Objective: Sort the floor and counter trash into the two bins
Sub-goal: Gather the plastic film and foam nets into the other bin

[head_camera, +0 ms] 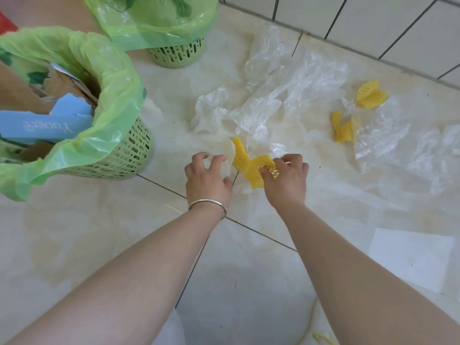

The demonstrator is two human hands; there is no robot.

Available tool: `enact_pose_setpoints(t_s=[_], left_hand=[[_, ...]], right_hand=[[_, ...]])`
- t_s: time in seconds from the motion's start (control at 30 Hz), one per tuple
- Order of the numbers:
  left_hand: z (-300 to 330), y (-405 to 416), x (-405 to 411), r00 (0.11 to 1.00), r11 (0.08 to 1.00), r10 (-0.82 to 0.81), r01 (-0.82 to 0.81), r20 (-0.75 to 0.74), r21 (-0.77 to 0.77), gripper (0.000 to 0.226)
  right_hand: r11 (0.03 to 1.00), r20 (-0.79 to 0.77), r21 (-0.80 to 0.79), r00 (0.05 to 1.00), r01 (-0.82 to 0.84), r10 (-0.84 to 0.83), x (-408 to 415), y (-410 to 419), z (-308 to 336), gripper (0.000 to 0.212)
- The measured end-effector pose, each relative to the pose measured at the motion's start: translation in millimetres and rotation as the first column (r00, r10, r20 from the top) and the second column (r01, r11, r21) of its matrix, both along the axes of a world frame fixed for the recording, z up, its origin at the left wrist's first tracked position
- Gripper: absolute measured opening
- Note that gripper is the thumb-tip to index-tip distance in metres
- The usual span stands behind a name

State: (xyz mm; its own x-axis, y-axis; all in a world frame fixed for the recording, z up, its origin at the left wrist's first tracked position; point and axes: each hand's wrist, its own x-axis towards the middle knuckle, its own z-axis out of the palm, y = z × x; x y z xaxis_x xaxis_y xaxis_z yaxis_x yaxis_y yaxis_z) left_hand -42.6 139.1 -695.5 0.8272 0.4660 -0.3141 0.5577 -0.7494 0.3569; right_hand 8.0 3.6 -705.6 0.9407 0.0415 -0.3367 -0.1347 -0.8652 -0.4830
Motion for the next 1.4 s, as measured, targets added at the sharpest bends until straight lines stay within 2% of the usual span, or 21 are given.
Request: enact_pose_setpoints(t_s=[0.13,0.27,0.37,0.5,0.6,0.67,0.73,0.9,1.03,1.17,1.3,1.4], left_hand=[[-4,-6,17,0.95,0.933,0.27,-0.298,-0.155,-0.202,0.061],[-17,-5,33,0.91,0.855,0.341,-0.405,-0.235,-0.324,0.068],[-24,-3,46,0.917,0.862,0.317,-0.385,-0.243,-0.33,0.07],[-32,-2,60,0.947,0.879,0.219,-0.296,-0.235,-0.373,0.069],[-38,-2,68,0.956,0.839,0.21,-0.284,-0.205,-0.463,0.061],[-39,-4,73,0.952,0.784,0.249,-0.307,-0.179,-0.539,0.053],[-39,-5,73,0.945,0.742,0.287,-0.324,-0.159,-0.587,0.047],[-34,-7,72,0.922,0.654,0.341,-0.372,-0.182,-0.659,0.042],[-16,-12,68,0.913,0.587,0.358,-0.383,-0.195,-0.713,0.038],[13,-14,72,0.889,0.485,0.402,-0.41,-0.219,-0.773,0.016],[62,-20,75,0.85,0.339,0.472,-0.419,-0.234,-0.842,0.01],[103,-19,72,0.831,0.269,0.499,-0.419,-0.247,-0.867,0.006]], right_hand=[[0.996,-0.084,0.03,0.993,0.087,-0.084,19,8,-1,0.036],[0.994,-0.187,0.06,0.979,0.092,-0.08,37,19,-7,0.04],[0.992,-0.258,0.076,0.963,0.105,-0.082,46,31,-15,0.041],[0.978,-0.226,0.171,0.971,0.12,-0.079,55,46,-23,0.05],[0.957,-0.246,0.259,0.967,0.133,-0.068,59,53,-30,0.073],[0.934,-0.274,0.317,0.959,0.163,-0.074,57,59,-33,0.076],[0.918,-0.312,0.338,0.945,0.206,-0.097,54,65,-35,0.072],[0.899,-0.443,0.315,0.885,0.305,-0.145,50,67,-26,0.045],[0.825,-0.515,0.335,0.822,0.454,-0.243,38,66,-9,0.027],[0.793,-0.51,0.367,0.818,0.486,-0.265,34,62,24,0.017],[0.795,-0.417,0.446,0.882,0.41,-0.22,39,53,81,0.019],[0.771,-0.415,0.523,0.899,0.363,-0.141,33,51,120,0.038]])
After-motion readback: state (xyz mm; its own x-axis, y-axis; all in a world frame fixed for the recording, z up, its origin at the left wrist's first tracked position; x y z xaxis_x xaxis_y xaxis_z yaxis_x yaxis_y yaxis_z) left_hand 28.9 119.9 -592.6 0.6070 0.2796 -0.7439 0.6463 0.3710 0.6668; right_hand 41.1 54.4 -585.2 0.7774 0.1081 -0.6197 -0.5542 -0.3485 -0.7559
